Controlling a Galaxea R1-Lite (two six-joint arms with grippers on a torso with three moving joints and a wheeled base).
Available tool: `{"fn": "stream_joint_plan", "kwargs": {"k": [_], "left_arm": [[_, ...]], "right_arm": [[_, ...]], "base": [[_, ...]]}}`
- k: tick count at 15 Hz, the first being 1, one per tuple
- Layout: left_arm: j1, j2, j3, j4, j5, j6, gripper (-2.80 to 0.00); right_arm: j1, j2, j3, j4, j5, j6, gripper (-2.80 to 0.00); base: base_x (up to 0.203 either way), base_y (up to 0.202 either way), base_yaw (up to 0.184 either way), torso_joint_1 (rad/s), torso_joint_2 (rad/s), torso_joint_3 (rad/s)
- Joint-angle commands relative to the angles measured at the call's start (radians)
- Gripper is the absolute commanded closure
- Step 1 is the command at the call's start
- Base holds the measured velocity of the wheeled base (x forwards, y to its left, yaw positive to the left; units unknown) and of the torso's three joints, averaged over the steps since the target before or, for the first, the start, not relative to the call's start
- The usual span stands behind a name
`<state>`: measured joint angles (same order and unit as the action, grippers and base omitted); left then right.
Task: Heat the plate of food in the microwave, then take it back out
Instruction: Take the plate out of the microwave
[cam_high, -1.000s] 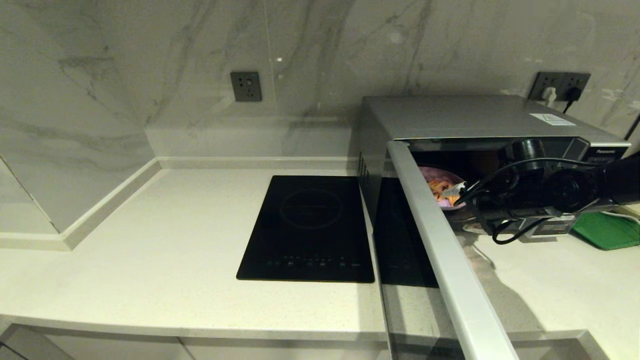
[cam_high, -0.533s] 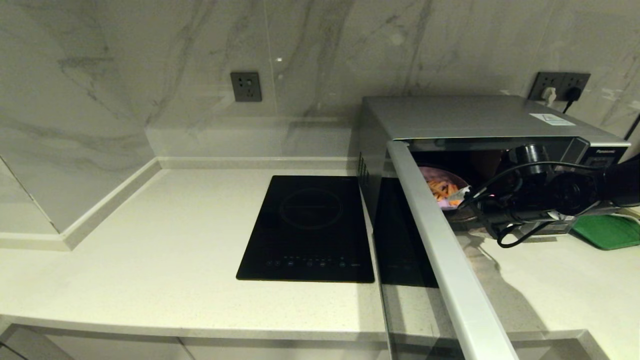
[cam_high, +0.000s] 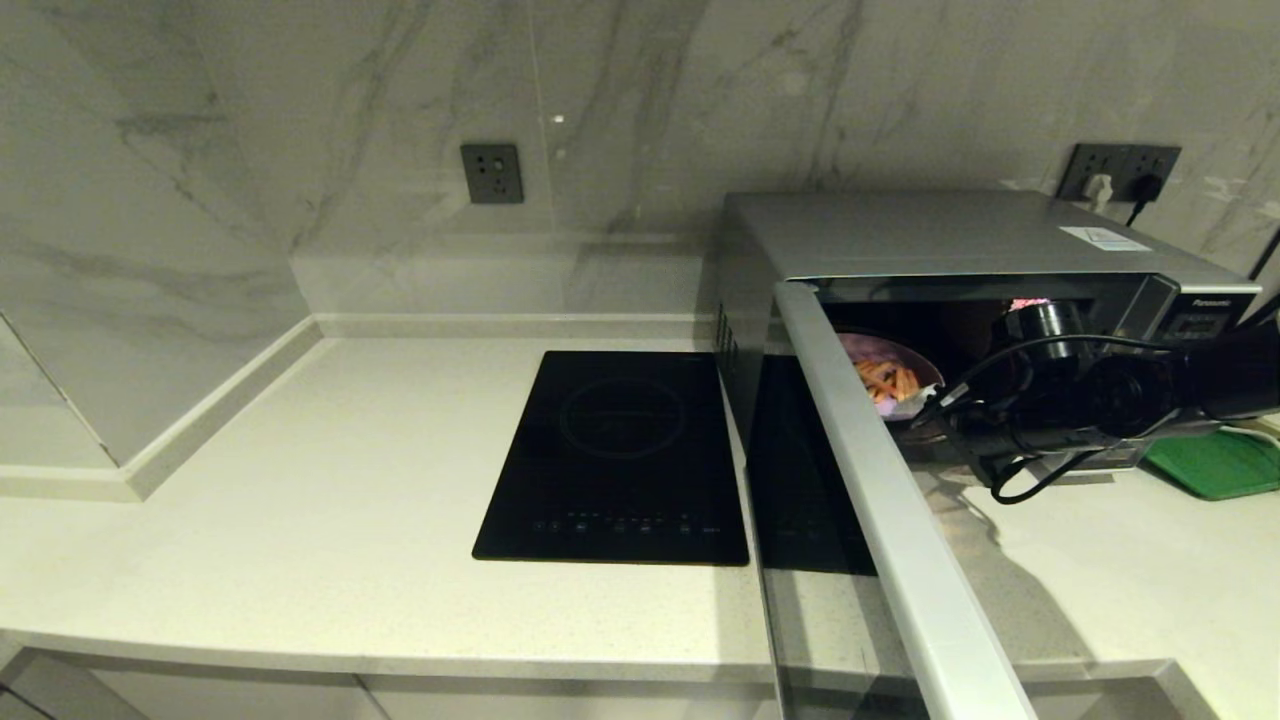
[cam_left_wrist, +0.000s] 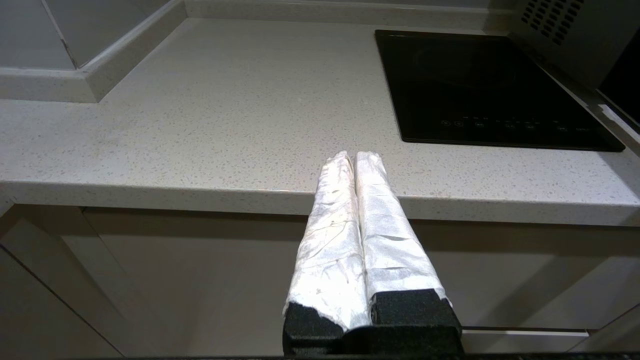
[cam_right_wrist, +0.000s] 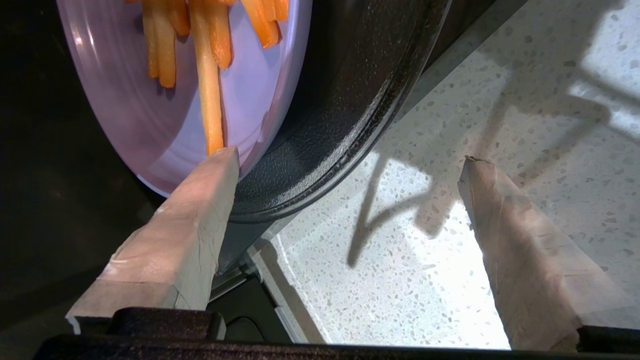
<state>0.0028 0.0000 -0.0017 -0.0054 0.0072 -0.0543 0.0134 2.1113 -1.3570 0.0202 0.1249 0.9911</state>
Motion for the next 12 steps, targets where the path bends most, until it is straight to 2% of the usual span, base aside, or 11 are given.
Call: {"fn": "stream_joint_plan", "kwargs": {"k": [1, 12], "left_arm": [[0.000, 0.000, 0.000, -0.001, 0.000, 0.001, 0.00], [0.000, 0.000, 0.000, -0.001, 0.000, 0.001, 0.00]], "right_arm": [[0.002, 0.006, 0.000, 0.001, 0.001, 0.006, -2.80], [0.000, -0.028, 0.007, -0.002, 0.013, 0.010, -2.80]], "base": [[0.000, 0.000, 0.000, 0.000, 0.00, 0.000], [0.000, 0.000, 0.000, 0.000, 0.00, 0.000]]}}
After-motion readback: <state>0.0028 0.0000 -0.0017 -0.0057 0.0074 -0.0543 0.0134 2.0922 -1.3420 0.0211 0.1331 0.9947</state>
